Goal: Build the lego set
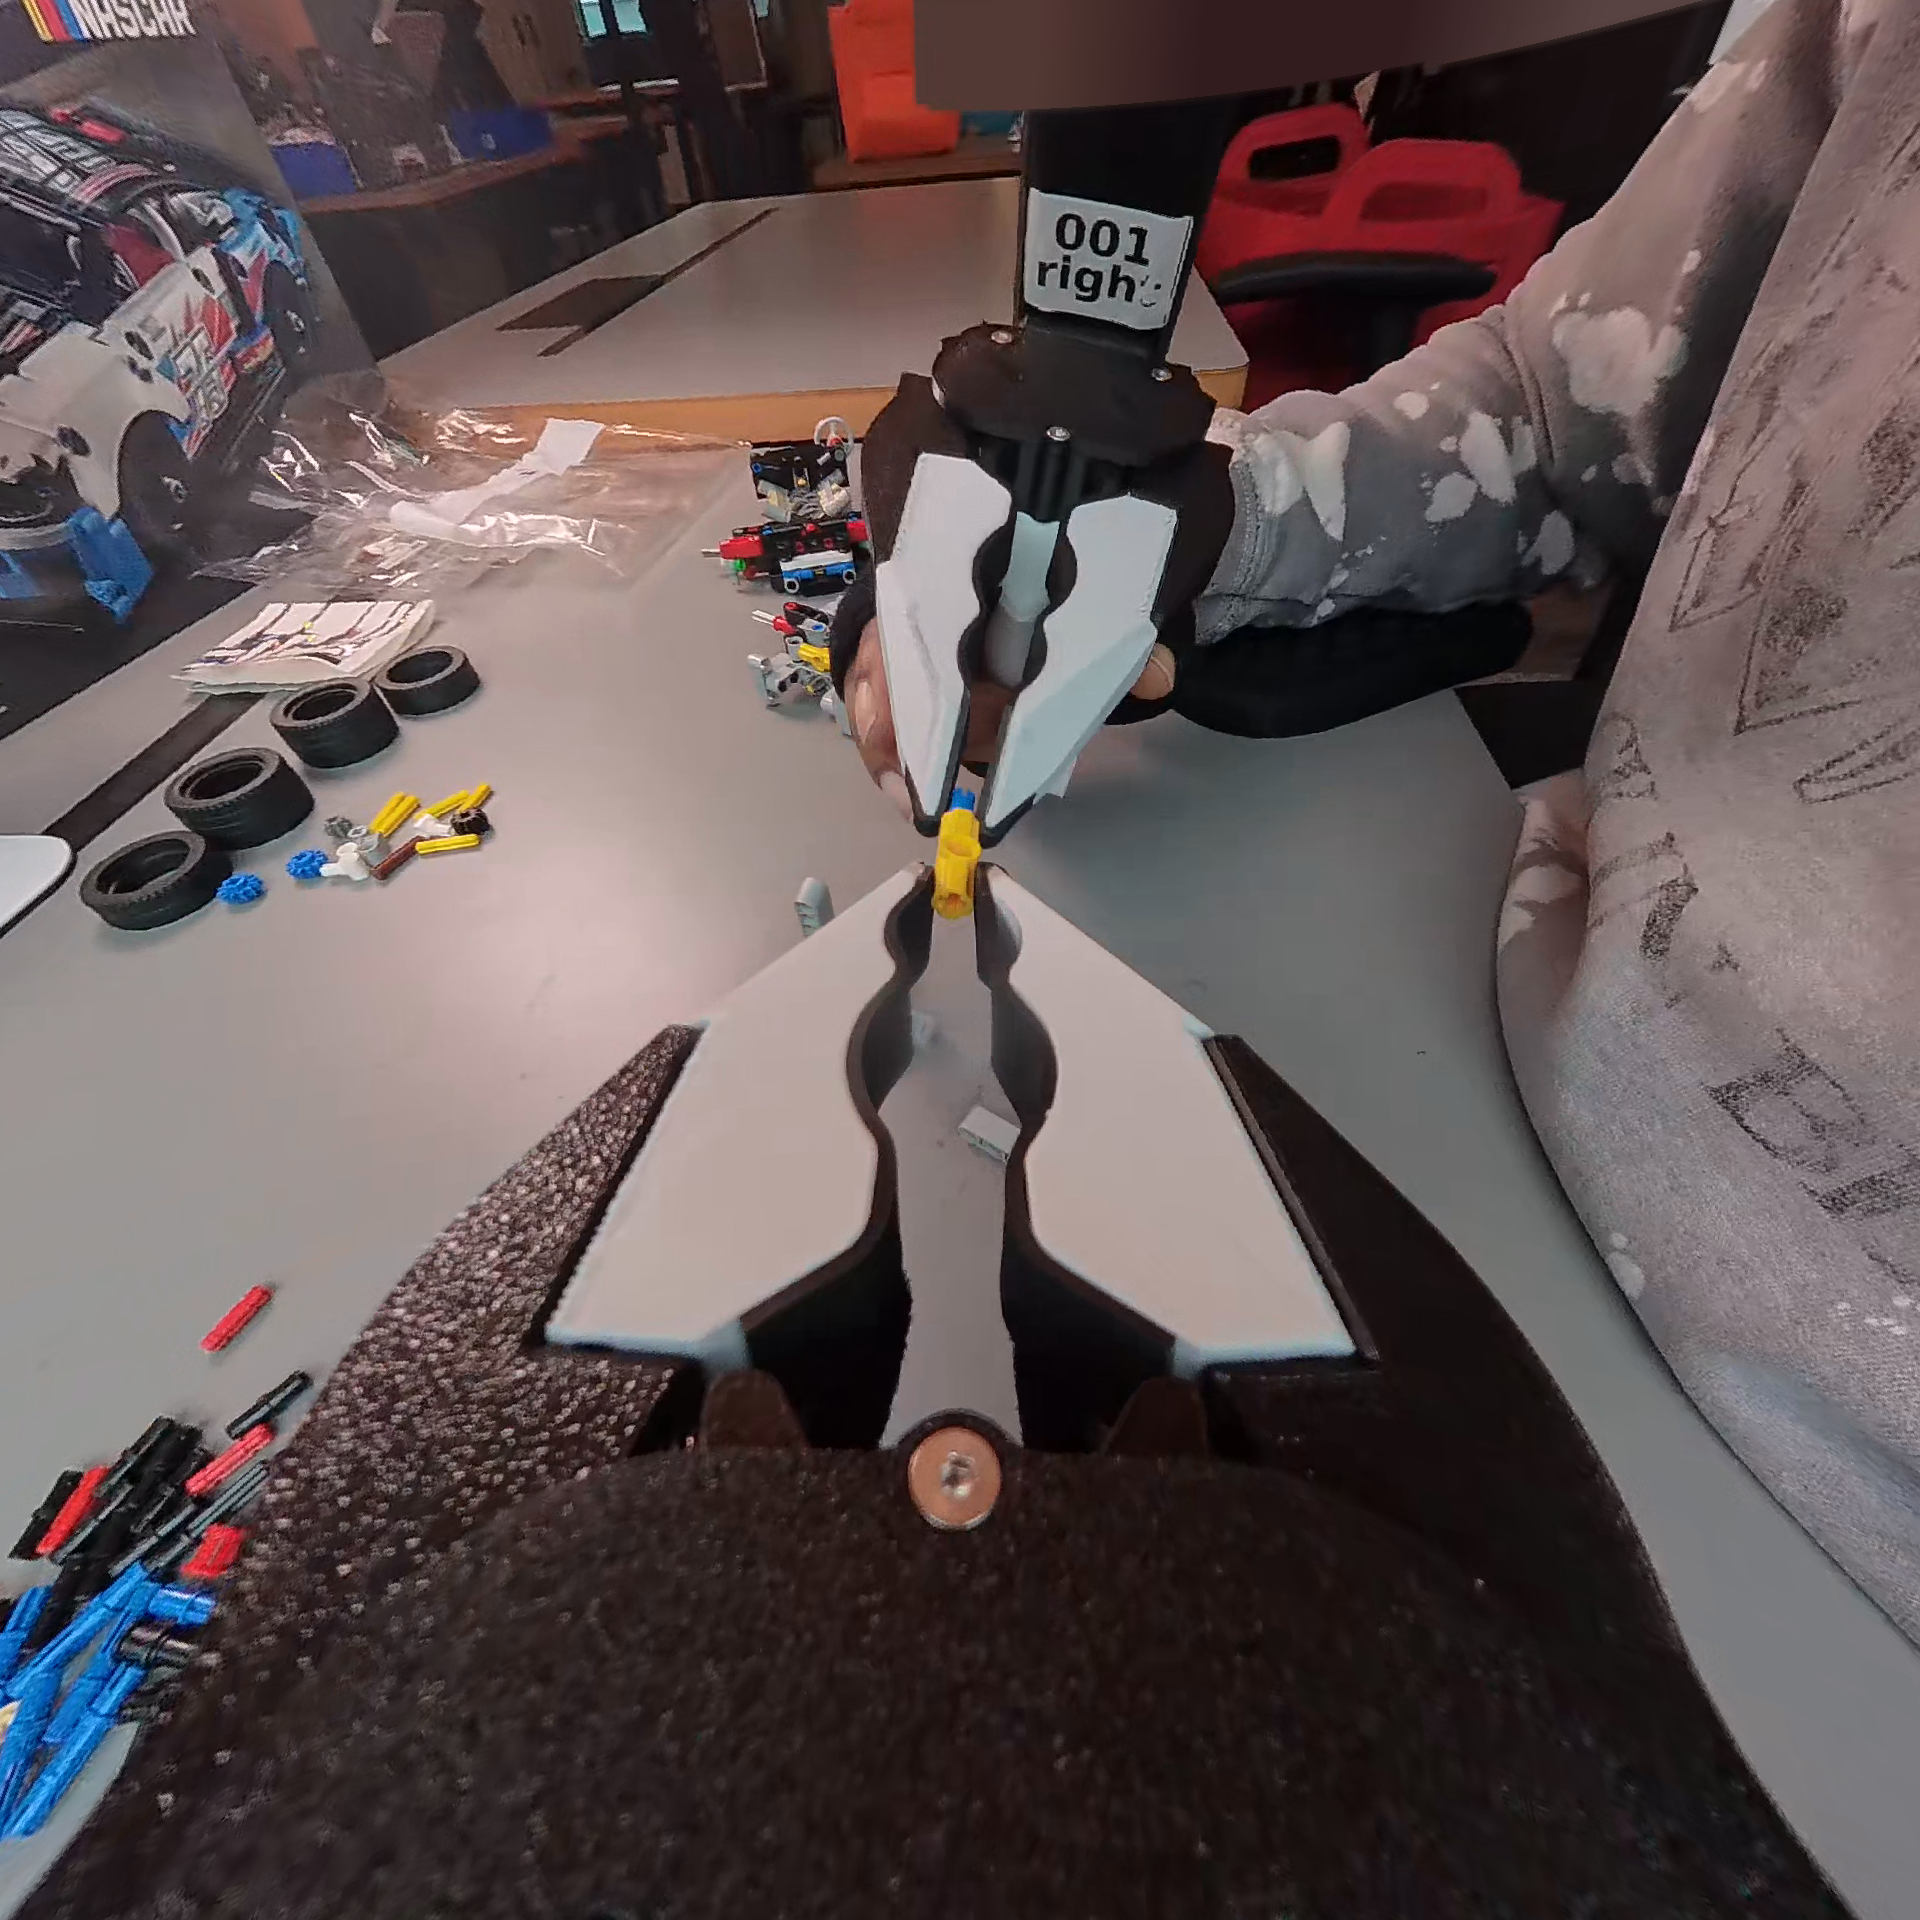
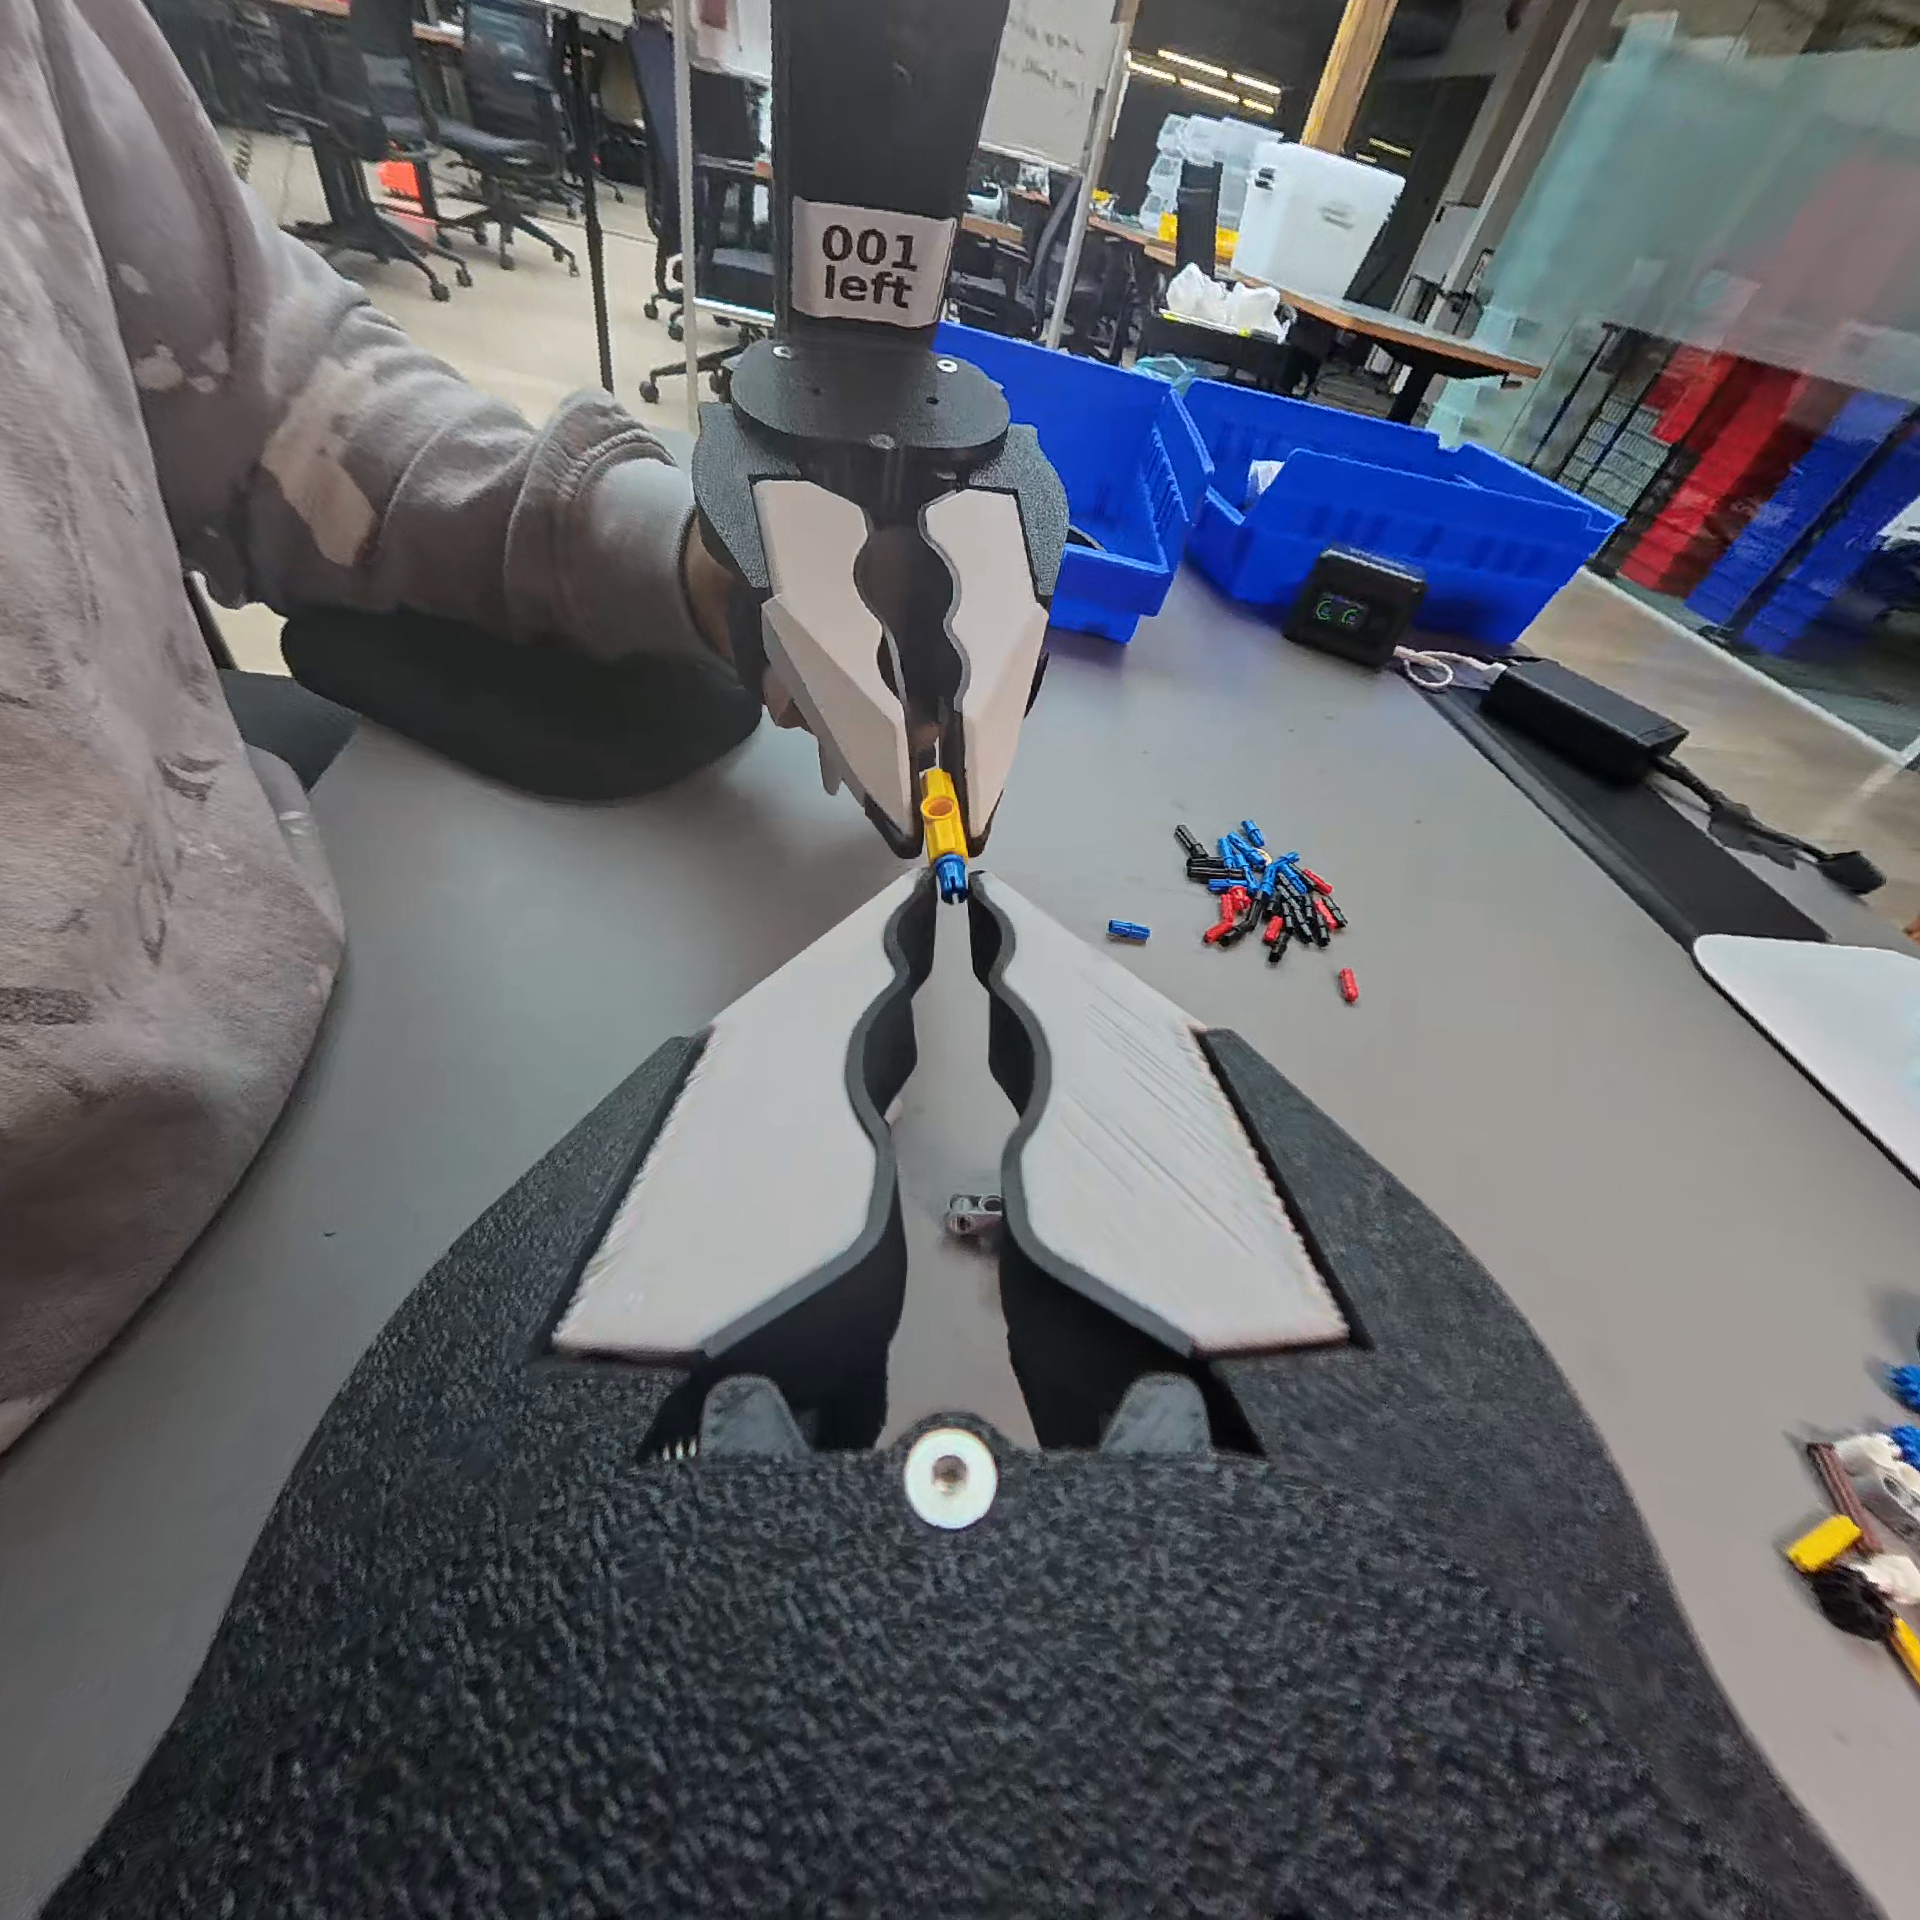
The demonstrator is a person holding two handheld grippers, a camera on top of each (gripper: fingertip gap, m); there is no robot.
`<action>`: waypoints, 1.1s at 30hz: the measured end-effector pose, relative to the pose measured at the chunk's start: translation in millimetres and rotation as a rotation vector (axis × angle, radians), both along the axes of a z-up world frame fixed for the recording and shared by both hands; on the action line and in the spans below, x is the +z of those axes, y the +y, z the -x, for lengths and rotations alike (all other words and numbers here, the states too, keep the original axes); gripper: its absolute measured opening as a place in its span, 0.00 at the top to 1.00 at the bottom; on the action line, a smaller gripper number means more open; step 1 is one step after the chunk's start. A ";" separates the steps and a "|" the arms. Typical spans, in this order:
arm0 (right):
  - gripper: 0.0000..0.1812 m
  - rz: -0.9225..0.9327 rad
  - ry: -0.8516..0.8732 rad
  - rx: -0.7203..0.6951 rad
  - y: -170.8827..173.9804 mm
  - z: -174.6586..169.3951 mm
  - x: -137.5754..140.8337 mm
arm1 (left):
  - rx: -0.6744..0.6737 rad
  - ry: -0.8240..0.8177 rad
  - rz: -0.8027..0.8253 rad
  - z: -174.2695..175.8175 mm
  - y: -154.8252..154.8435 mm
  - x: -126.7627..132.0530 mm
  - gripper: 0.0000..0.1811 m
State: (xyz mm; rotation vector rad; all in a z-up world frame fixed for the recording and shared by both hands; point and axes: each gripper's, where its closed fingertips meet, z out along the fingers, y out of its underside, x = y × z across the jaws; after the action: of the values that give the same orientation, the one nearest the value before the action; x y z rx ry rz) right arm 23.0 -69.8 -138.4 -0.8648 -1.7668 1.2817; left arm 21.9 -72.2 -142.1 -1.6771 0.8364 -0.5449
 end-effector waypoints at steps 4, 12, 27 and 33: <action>0.97 0.004 0.000 0.020 -3.4 -1.8 -0.6 | -0.020 0.005 0.010 -1.9 -3.2 -0.8 0.96; 0.99 -0.015 0.011 0.079 -8.6 -7.4 6.6 | -0.071 -0.038 0.037 -6.7 -9.3 6.5 0.96; 0.99 0.008 -0.005 -0.001 21.1 -13.2 3.6 | 0.772 0.141 -0.075 182.8 24.7 16.8 0.96; 0.98 -0.004 -0.018 -0.002 19.7 -11.9 1.2 | 1.505 0.736 0.042 347.8 -66.9 42.1 0.96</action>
State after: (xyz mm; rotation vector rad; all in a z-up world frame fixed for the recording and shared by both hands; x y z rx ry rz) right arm 34.9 -50.1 -137.2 -0.8786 -1.7812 1.2722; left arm -325.9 -139.1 -100.1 -2.0207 -0.1491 1.1260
